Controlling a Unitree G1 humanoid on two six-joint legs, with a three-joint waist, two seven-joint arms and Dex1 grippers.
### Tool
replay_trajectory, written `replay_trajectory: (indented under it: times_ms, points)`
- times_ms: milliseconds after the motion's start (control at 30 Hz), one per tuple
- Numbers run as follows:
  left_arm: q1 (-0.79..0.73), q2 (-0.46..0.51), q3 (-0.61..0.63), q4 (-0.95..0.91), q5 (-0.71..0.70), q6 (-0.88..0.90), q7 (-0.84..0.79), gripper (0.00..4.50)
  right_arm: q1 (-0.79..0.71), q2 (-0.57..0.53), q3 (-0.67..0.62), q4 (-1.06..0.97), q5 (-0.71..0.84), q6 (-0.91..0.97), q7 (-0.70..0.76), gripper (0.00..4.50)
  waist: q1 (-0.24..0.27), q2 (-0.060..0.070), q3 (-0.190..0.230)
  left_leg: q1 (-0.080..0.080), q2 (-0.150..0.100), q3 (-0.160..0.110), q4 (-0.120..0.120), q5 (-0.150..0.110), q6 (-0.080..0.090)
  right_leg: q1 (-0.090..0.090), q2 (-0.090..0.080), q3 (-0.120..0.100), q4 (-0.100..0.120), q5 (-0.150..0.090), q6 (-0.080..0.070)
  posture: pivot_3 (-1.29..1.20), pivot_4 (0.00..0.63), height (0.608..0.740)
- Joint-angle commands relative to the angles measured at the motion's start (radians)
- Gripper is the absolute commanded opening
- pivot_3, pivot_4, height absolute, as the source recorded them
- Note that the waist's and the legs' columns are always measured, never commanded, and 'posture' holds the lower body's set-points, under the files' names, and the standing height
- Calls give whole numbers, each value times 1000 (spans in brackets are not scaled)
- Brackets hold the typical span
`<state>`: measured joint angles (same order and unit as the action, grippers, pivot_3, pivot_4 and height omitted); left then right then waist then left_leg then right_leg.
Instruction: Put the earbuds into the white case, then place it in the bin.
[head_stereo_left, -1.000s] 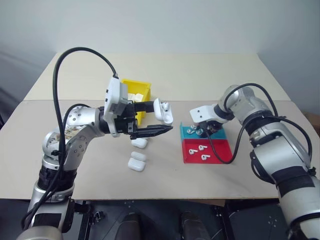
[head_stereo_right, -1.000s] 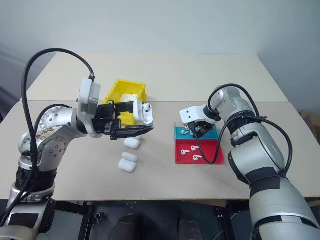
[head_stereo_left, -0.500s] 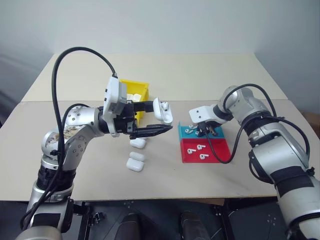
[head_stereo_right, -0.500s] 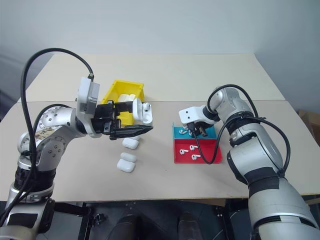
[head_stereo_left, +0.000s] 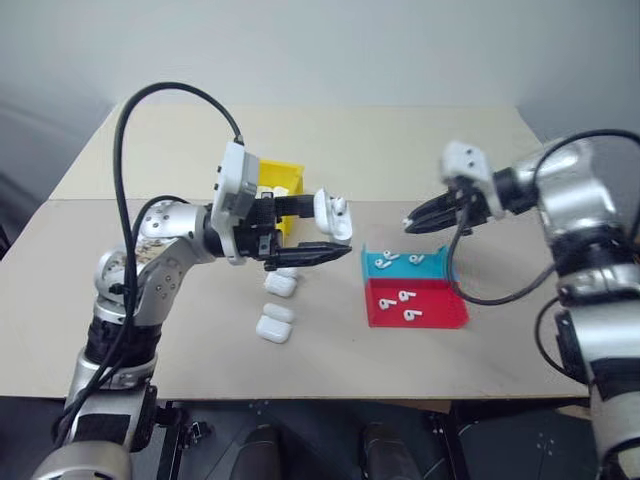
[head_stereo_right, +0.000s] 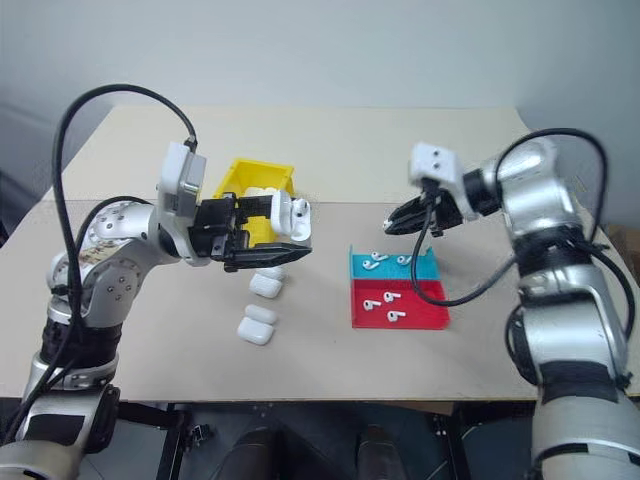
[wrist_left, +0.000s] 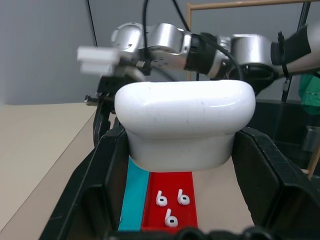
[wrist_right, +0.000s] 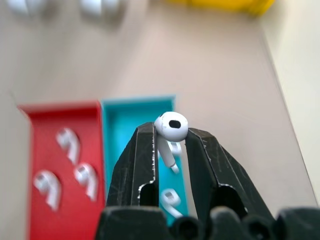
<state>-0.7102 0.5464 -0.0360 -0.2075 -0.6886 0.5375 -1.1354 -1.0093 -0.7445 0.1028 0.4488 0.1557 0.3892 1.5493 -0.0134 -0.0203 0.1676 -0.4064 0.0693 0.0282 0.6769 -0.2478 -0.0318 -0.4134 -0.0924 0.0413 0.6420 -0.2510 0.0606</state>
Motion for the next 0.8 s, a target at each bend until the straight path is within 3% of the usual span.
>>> replay_trajectory:
  times_ms: [33, 167, 267, 500, 800]
  points:
    - [-38, -16, -4, 1, 8, -30, -10, 2793, 142, -27, -258, -380, 285, 316, -107, 627, 2, 0, 0, 0, 0, 0, 0, 0, 0, 0, 0, 0, 0, 0, 0, 0, 150, 740]
    - [-61, -29, -15, 22, 10, -26, -18, 2793, 283, 77, -489, -706, 549, 528, -381, 627, -1, 0, 0, 0, 0, 0, 1, 0, 0, 0, 0, 1, 0, 0, 0, 0, 150, 740]
    - [-85, -47, -23, 46, 19, -22, -19, 2793, 329, 166, -573, -861, 722, 632, -580, 627, -3, 0, 0, 3, 0, 0, 1, 0, 0, 2, 0, 1, 1, 0, 0, 0, 150, 740]
    - [-133, -81, -50, 91, 51, -28, -18, 2793, 401, 279, -531, -1050, 956, 676, -912, 627, 0, 0, 0, 2, 0, -1, 1, 0, 1, 3, 0, 0, -1, 0, 0, 0, 150, 740]
    - [-147, -87, -49, 117, 64, -32, -40, 2793, 442, 262, -428, -1086, 1032, 615, -1047, 627, -2, 0, 0, 2, 0, -2, 1, 0, 1, 2, 0, 0, -1, 0, 0, 0, 150, 740]
